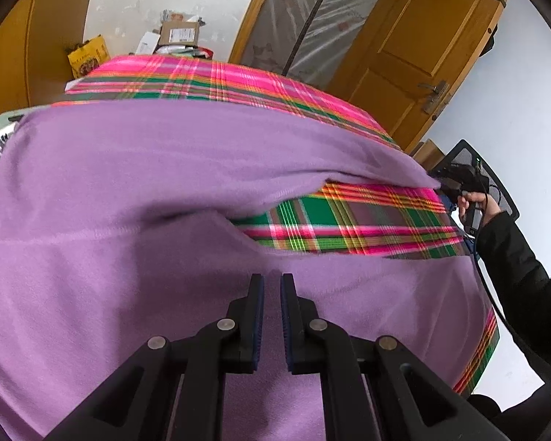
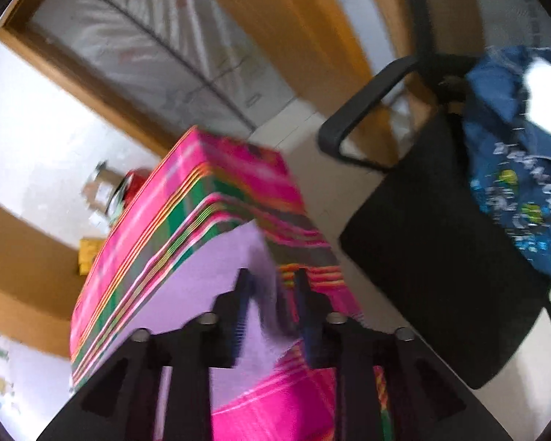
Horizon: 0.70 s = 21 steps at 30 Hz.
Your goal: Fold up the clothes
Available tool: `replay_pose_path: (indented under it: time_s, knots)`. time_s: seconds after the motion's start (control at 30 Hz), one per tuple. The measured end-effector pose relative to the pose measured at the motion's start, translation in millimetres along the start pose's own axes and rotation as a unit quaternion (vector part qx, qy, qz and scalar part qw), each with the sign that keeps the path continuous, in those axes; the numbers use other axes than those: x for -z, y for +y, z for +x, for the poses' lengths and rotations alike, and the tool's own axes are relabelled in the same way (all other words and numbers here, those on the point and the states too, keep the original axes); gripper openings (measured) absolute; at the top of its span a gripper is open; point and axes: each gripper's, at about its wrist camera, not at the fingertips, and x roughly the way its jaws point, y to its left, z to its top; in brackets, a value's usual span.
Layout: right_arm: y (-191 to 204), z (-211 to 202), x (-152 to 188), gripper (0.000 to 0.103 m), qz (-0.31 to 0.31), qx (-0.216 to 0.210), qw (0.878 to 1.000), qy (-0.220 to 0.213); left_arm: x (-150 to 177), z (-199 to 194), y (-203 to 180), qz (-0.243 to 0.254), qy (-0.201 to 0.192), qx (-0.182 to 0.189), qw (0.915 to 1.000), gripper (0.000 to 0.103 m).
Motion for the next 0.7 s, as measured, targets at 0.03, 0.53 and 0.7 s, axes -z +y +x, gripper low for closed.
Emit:
replay_pose_path:
  time_s: [0.03, 0.53, 0.7]
  knots:
    - [-1.1, -7.1, 0.9, 0.036, 0.000, 0.003, 1.000, -0.011, -2.3, -1.6, -0.1, 0.003, -0.003, -0.002, 1.0000, 0.009]
    - [93.2, -69.1, 119.7, 0.036, -0.158, -0.166, 0.972, 0.048, -54.5, 46.1, -43.7, 0.160, -0.004, -0.038, 0.9863, 0.009]
    - [100.5, -75.0, 144.1, 0.037, -0.178, -0.185, 0.964, 0.066, -62.1, 72.8, -54.9, 0.207, 0.013, -0.047, 0.9772, 0.017]
